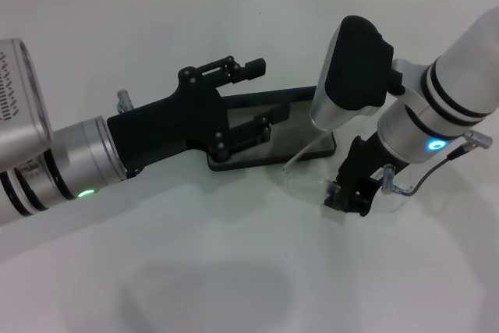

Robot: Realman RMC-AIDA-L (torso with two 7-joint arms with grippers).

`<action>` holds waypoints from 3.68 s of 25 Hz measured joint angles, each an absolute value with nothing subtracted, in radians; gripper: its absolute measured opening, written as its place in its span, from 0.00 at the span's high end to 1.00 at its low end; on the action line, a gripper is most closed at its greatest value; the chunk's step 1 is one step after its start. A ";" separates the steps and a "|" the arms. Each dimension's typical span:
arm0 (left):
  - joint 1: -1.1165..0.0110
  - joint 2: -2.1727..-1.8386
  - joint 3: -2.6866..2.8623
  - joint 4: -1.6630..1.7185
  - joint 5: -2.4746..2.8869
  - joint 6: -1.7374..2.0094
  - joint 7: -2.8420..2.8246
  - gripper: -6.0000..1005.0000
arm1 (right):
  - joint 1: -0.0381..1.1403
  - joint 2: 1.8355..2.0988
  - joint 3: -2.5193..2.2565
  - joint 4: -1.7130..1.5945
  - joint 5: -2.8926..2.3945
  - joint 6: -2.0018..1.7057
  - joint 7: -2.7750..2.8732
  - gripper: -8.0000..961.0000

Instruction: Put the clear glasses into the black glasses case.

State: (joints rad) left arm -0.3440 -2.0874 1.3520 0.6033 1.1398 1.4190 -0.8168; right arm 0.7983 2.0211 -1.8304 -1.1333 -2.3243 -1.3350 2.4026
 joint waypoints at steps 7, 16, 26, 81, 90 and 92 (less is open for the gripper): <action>-0.338 -2.086 1.350 0.609 1.136 1.419 -0.818 0.39 | 0.747 2.018 -1.700 -1.224 -2.346 -1.436 2.307 0.86; -0.334 -2.088 1.346 0.578 1.108 1.526 -0.818 0.39 | 0.604 2.020 -1.453 -1.271 -2.192 -1.499 1.931 0.86; -0.366 -2.083 1.345 0.509 1.085 1.678 -0.827 0.39 | 0.488 2.021 -1.342 -1.127 -1.906 -1.498 1.356 0.86; -0.497 -2.080 1.345 0.503 1.254 1.668 -1.033 0.39 | 0.390 2.020 -1.340 -0.953 -1.578 -1.660 0.528 0.86; -0.490 -2.083 1.351 0.502 1.278 1.667 -1.043 0.39 | 0.379 2.023 -1.339 -0.955 -1.566 -1.671 0.495 0.86; -0.488 -2.083 1.352 0.502 1.278 1.668 -1.045 0.39 | 0.379 2.023 -1.339 -0.955 -1.565 -1.671 0.495 0.86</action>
State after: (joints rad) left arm -0.4880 -2.0831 1.3521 0.5016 1.2783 1.6676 -1.0445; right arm 0.3789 2.0231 -1.3392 -0.9549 -1.5652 -1.6709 0.4954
